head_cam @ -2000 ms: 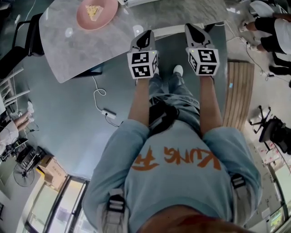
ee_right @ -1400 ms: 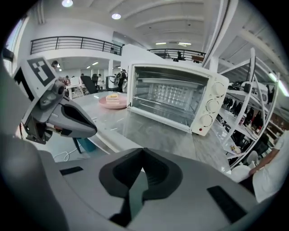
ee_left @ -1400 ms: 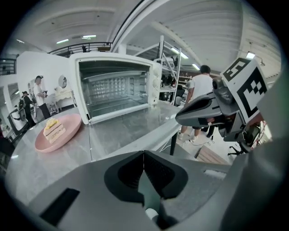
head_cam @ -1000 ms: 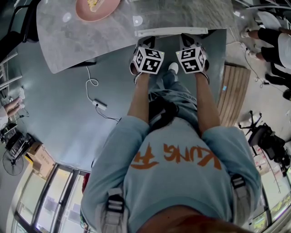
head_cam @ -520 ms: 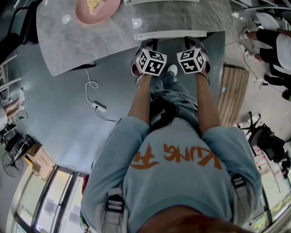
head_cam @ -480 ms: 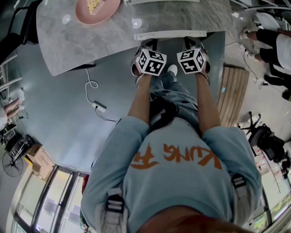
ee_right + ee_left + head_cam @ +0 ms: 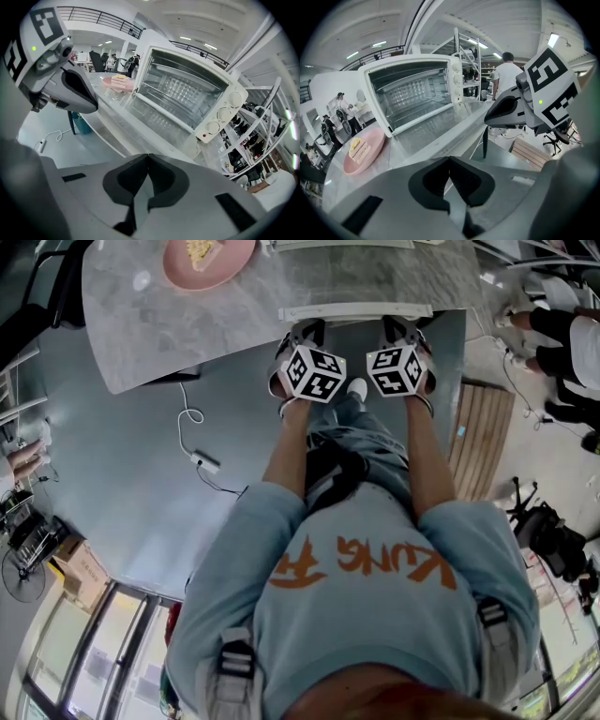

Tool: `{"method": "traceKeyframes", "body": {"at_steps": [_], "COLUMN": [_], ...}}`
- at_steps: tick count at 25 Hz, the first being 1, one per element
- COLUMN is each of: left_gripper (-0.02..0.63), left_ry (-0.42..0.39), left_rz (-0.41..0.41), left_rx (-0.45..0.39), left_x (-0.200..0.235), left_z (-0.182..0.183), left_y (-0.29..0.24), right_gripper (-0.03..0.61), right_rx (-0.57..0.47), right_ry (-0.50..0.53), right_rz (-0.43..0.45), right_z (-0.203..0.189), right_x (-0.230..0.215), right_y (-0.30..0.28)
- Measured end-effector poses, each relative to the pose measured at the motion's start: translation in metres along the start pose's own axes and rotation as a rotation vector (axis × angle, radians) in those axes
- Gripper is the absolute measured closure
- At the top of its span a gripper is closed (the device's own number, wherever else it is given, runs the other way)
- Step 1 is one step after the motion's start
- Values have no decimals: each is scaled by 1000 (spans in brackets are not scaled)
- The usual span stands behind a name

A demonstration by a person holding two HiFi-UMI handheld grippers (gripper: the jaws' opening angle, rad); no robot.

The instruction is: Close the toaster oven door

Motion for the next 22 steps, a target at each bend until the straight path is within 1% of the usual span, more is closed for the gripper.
{"method": "traceKeyframes", "body": {"at_steps": [4,8,15,16,17,18,19,22], "left_gripper": [612,611,611,609,606,597,585,568], "left_ry": [-69,-108,-183,-192,-198,-203,-209,-247], "left_rz": [22,23,16,14,13,11,8,4], "left_rx": [-6,-11,-11,-12,-13,-15,-15,-10], "left_x": [6,8,12,12,13,14,15,17], "left_z": [4,9,18,19,20,22,23,27], "left_y": [5,9,18,18,19,20,21,25], "right_gripper": [566,552,532,526,504,441,408,437], "right_rx": [-27,-43,-74,-70,-65,-59,-55,-58], "right_ry": [38,88,149,159,168,178,187,214], "right_rz": [-10,-13,17,33,54,74,84,64], "right_z": [7,12,20,21,22,22,24,29], "right_x": [-3,-6,-13,-13,-12,-10,-9,-11], "right_y": [4,11,21,21,22,22,22,24]}}
Point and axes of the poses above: the fingertips, and each gripper's own axes: y backward along the fingers, x to its left, z out of its top, the point moved 4 cm from there along y, backward along the fingers, and after that the axes turned 6 degrees about -y, right-handed, at the moved point
